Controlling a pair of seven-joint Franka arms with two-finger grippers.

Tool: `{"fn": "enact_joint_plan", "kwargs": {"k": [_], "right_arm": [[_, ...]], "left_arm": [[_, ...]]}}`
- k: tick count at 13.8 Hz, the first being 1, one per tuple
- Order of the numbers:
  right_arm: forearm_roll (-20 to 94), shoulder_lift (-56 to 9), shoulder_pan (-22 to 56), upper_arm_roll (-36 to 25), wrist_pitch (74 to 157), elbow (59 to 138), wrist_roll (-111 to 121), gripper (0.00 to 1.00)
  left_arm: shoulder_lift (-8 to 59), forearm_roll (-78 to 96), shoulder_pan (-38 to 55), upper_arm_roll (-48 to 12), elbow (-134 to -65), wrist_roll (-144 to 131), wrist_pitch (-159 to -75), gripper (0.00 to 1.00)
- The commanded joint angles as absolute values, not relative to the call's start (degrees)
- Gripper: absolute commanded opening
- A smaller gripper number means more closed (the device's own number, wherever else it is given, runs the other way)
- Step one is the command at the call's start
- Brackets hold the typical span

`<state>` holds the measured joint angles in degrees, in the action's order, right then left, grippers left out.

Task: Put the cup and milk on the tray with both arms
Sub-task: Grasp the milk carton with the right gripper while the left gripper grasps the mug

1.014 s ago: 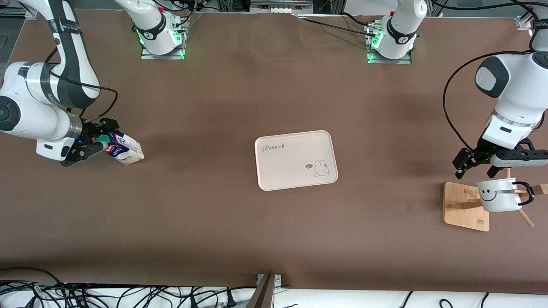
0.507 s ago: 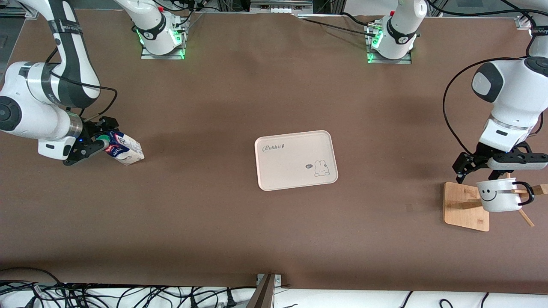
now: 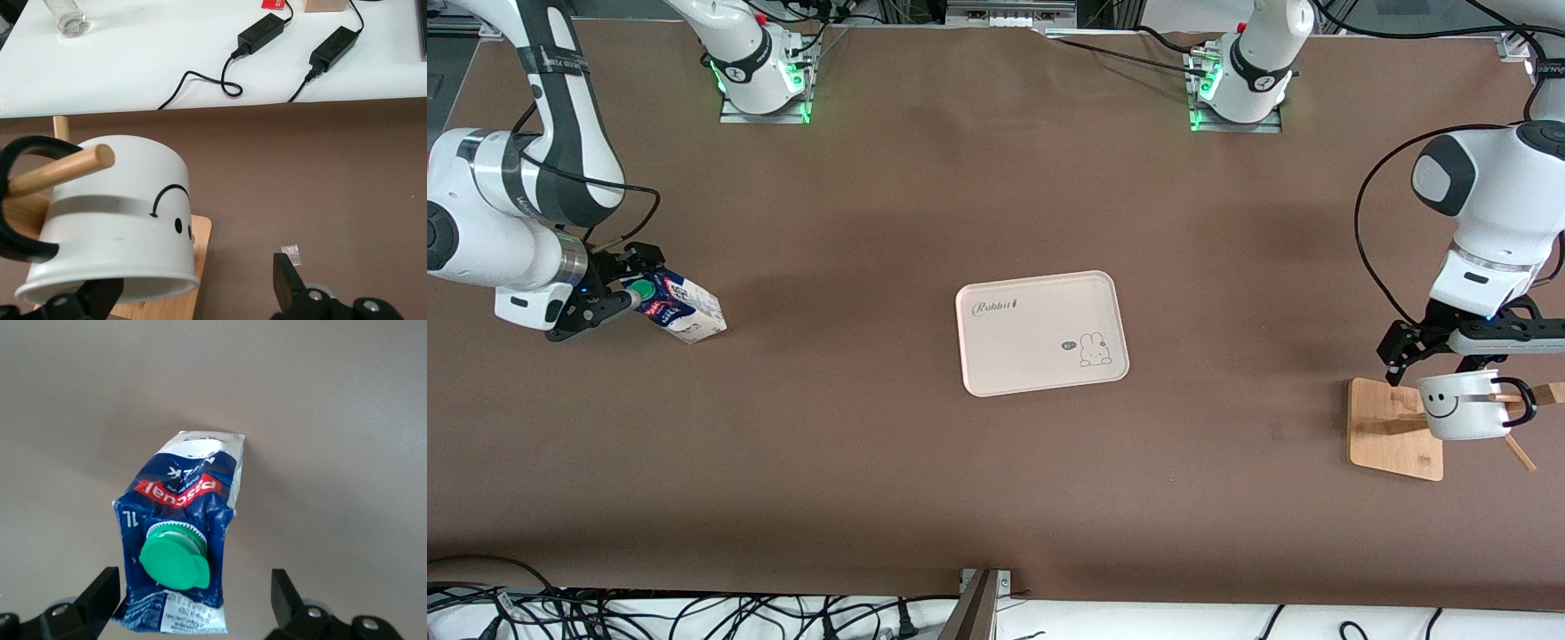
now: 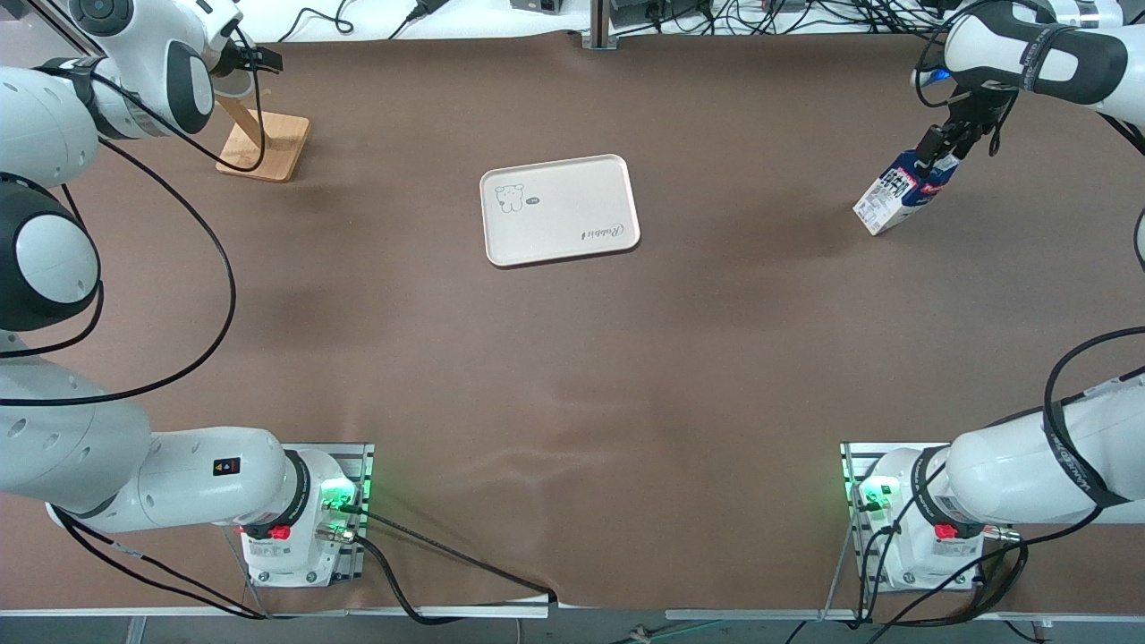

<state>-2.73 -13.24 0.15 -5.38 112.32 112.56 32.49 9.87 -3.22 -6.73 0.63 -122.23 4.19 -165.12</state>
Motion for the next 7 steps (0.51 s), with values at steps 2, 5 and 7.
{"fn": "enact_joint_plan", "kwargs": {"k": [2, 5, 7], "right_arm": [[-2.99, -13.09, -0.35, -4.83, 113.47, 113.99, 32.52, 1.0], [-2.9, -13.18, -0.09, -4.66, 113.64, 113.99, 32.52, 1.0], [-2.81, -13.18, -0.09, -4.48, 113.64, 113.99, 32.52, 1.0]], "left_arm": [[10.19, -4.48, -6.33, 1.14, -121.99, 4.31, -165.85, 0.83], [10.2, -4.31, -6.33, 1.23, -121.82, 4.31, -166.03, 0.76], [10.11, -4.39, -6.33, 1.23, -121.9, 4.31, -166.03, 0.7]]}}
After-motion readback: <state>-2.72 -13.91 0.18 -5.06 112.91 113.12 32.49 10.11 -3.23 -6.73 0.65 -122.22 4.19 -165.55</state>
